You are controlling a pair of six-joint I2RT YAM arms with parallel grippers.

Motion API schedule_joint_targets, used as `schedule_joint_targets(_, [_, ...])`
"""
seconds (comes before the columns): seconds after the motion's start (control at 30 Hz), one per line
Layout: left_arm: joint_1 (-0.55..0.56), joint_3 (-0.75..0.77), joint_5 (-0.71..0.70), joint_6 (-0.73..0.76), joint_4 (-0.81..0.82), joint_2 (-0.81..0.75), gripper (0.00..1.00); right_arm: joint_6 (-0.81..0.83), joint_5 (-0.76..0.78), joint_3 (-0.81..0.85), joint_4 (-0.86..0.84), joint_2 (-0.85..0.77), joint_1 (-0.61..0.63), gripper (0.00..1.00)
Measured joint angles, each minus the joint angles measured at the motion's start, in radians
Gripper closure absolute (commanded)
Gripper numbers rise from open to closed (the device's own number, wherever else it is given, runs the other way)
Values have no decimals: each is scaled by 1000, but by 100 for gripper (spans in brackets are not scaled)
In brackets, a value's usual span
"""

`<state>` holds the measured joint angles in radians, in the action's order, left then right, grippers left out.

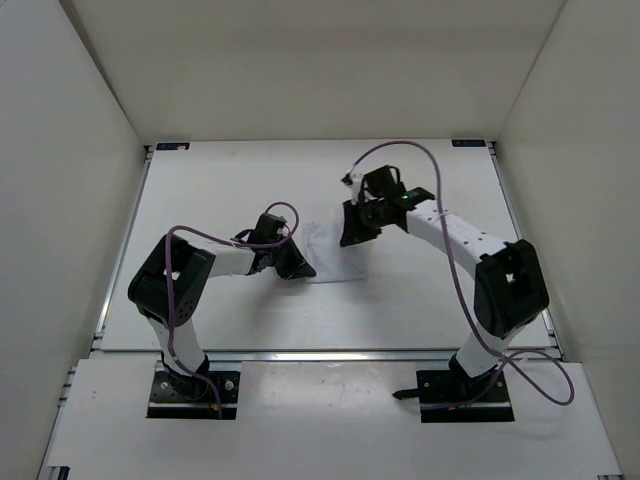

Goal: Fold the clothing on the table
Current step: Fold the skirt

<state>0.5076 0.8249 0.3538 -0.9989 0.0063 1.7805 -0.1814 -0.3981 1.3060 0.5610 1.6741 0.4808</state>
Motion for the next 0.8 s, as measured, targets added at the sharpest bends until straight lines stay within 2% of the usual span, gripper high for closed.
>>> schedule_joint_targets(0.17, [-3,-17,8,-13,30,0,88,-57,-8,5,-38,127,143,100])
schedule_joint_targets(0.3, [-10,-37,20,-23,60,-3,89,-83,-14,5,-54,208,180,100])
schedule_joint_targets(0.37, [-13,-54,26,-29,89,-6,84,-87,-21,14,-57,238,190,99])
schedule_joint_targets(0.4, [-16,-61,30,-31,100,-6,83,-88,-23,22,-56,251,193,92])
schedule_joint_targets(0.43, [-18,-68,35,-34,111,-6,82,-88,-24,36,-48,264,195,76])
schedule_joint_targets(0.53, [-28,-89,51,-45,142,-13,79,-90,-28,96,-28,289,213,52])
schedule_joint_targets(0.63, [-51,-135,55,-71,157,-50,77,-85,-33,132,-16,267,233,45])
schedule_joint_targets(0.8, [-113,-267,55,-145,129,-200,73,-97,-34,132,-26,127,227,43])
